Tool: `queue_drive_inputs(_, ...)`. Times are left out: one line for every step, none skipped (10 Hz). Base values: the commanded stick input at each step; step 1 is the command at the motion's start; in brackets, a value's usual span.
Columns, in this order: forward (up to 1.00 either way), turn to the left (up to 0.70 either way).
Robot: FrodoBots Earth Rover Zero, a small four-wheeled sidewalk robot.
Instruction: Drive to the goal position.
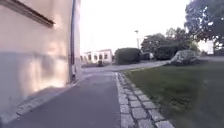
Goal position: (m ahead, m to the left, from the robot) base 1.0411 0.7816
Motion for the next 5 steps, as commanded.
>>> queue_drive_inputs(0.5,0.0)
queue_drive_inputs(0.5,0.0)
queue_drive_inputs(0.5,0.0)
queue_drive_inputs(0.5,0.0)
queue_drive_inputs(0.5,0.0)
